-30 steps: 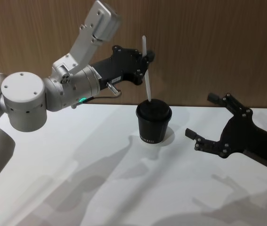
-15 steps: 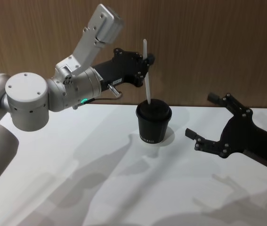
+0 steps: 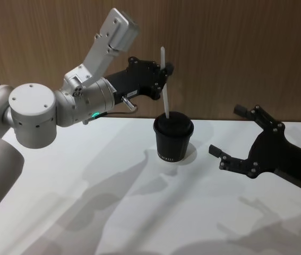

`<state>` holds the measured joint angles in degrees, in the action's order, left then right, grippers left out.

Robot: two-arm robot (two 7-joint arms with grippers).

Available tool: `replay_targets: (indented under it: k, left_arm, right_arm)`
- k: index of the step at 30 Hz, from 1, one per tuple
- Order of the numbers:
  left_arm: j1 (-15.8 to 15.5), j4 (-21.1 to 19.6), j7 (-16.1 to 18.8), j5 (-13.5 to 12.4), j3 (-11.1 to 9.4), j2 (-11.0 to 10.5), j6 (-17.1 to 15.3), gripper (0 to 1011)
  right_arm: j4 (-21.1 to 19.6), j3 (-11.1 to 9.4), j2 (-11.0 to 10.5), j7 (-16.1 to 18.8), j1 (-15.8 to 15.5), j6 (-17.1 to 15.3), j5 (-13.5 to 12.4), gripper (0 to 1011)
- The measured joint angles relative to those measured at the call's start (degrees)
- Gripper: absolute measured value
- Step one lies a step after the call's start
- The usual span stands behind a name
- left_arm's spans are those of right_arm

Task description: Pick up the straw with one hand, pass it to the other hand, and insert it into the cup.

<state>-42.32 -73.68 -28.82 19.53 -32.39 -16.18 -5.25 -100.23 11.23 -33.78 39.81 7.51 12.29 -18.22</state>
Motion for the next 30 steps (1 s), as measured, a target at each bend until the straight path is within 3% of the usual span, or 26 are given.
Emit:
replay_targets:
  k: [21, 27, 30]
  left_arm:
    - [-1.12, 4.35, -1.18, -0.92, 0.03, 2.34, 0.87, 10]
    - [-1.28, 4.97, -1.37, -1.02, -0.01, 2.66, 1.04, 142]
    - [-1.34, 5.26, -1.45, -1.06, -0.03, 2.81, 1.13, 273]
  right_arm:
    - [0.00, 0.00, 0.00, 0.00, 0.00, 0.00, 0.00, 1001]
    - [0.00, 0.00, 0.00, 0.00, 0.00, 0.00, 0.00, 1001]
    - [0.00, 0.00, 0.00, 0.00, 0.00, 0.00, 0.00, 1001]
